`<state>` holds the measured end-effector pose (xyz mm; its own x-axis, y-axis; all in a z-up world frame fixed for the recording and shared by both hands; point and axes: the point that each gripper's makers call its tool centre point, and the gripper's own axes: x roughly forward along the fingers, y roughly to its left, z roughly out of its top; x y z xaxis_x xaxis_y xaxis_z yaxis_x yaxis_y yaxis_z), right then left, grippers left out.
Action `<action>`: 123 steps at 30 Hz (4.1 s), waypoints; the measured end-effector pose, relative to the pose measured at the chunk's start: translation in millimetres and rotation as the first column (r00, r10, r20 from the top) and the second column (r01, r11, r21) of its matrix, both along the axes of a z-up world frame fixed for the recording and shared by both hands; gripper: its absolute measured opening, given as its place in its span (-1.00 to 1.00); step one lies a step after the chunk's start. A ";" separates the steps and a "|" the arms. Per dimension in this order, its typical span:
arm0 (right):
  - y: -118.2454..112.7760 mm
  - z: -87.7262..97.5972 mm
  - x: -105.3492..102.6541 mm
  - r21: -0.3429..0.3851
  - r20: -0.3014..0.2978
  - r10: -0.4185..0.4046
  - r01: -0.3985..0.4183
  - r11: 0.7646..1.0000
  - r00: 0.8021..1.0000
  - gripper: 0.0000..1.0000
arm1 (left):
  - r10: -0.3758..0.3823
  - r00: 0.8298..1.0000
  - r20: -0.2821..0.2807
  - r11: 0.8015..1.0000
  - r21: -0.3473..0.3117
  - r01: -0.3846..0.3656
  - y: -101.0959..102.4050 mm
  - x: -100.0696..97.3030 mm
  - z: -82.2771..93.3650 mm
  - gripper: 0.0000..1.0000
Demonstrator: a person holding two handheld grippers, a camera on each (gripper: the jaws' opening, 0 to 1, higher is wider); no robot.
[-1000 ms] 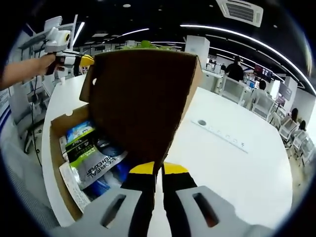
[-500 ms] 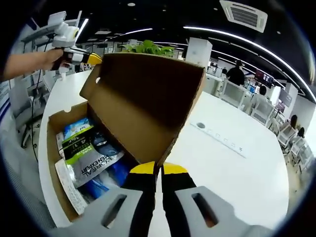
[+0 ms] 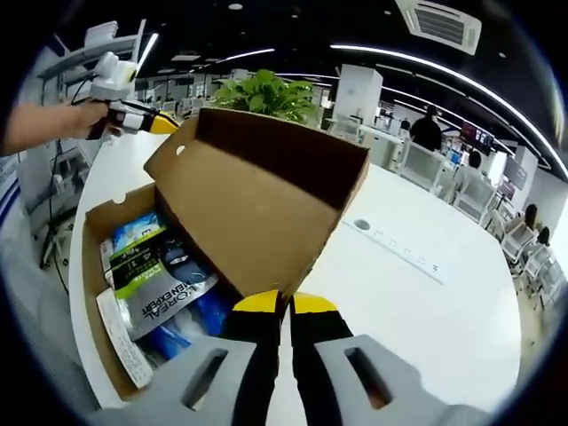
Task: Operate the shoe box by opening the lid, removing the specified soft item, and placing it in the target area until the item is outside and the box remains undamaged.
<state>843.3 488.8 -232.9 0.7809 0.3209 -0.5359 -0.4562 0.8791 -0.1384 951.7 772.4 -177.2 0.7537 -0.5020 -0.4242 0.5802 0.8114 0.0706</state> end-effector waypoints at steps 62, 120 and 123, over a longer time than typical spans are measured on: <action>-5.9 -25.4 26.6 0.070 -0.160 -0.061 0.073 0.995 0.985 -0.93 | 0.070 0.957 -0.283 0.997 0.038 -0.062 -0.7 -7.8 -73.0 -0.92; 52.6 -17.7 -55.5 0.178 -0.335 0.170 -0.116 0.977 0.927 -0.25 | -0.125 0.967 -0.223 0.990 0.037 0.137 -11.5 -83.1 -44.0 -0.07; 56.9 -22.4 -54.7 0.182 -0.348 0.175 -0.116 0.976 0.921 -0.26 | -0.146 0.965 -0.220 0.987 0.033 0.157 -12.2 -90.9 -43.6 -0.06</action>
